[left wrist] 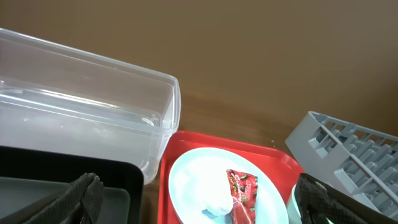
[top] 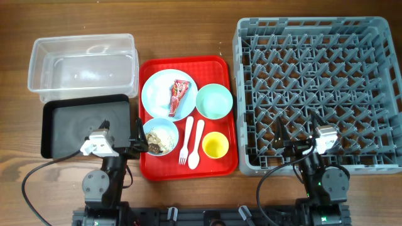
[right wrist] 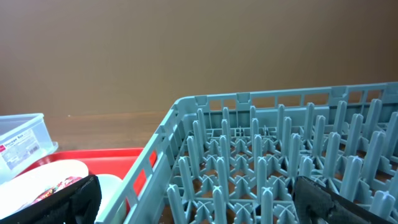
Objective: Sort waste into correct bins and load items into the dishwasher rack
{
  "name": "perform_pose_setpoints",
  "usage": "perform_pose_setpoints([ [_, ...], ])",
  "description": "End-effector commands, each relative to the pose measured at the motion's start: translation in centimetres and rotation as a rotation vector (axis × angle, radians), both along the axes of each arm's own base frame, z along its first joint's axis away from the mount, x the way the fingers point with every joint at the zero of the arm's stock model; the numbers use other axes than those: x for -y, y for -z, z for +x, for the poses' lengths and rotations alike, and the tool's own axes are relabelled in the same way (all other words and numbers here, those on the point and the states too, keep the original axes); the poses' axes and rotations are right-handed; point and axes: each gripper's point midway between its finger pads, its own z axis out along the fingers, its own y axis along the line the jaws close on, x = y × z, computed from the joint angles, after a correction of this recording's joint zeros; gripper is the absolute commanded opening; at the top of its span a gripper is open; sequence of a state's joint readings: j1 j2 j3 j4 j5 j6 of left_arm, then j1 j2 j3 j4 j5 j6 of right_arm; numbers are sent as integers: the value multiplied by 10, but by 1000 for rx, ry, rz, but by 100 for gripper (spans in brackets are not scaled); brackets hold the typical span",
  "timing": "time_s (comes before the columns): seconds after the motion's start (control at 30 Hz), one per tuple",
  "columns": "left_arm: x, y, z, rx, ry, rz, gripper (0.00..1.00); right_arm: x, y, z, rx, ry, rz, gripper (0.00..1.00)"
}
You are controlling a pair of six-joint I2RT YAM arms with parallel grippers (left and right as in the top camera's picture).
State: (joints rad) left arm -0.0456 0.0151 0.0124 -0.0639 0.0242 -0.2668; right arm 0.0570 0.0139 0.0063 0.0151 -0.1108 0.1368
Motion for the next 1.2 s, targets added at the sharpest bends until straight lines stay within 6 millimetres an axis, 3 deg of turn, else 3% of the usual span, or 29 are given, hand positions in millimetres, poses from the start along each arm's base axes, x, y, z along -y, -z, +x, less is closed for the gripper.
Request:
perform_pose_setpoints([
  [0.0,-2,-14,-1,-19,-7,22,100,8,-15,0,8,47,22,100],
  [0.2,-3,-22,15,-174,-15,31,100,8,-33,11,-71,47,15,100],
  [0.4,-1,-24,41,-421,-10,43,100,7,-43,31,-274,49,-4,100],
  [0.53,0,-31,58,-582,-8,51,100,6,-38,40,-432,39,-59,100],
  [0.7,-1,-26,54,-798,-5,61,100,6,-28,34,-609,23,-109,100],
  [0.83,3,-33,59,-776,10,52,100,3,-33,36,-623,11,-92,100],
  [1.0,24,-63,101,-575,113,80,100,3,-34,37,-618,11,-95,100],
  [1.07,35,-58,117,-555,131,108,100,3,-33,36,-622,10,-96,100],
  [1.17,55,-36,133,-581,171,156,99,3,-33,37,-622,10,-96,100],
])
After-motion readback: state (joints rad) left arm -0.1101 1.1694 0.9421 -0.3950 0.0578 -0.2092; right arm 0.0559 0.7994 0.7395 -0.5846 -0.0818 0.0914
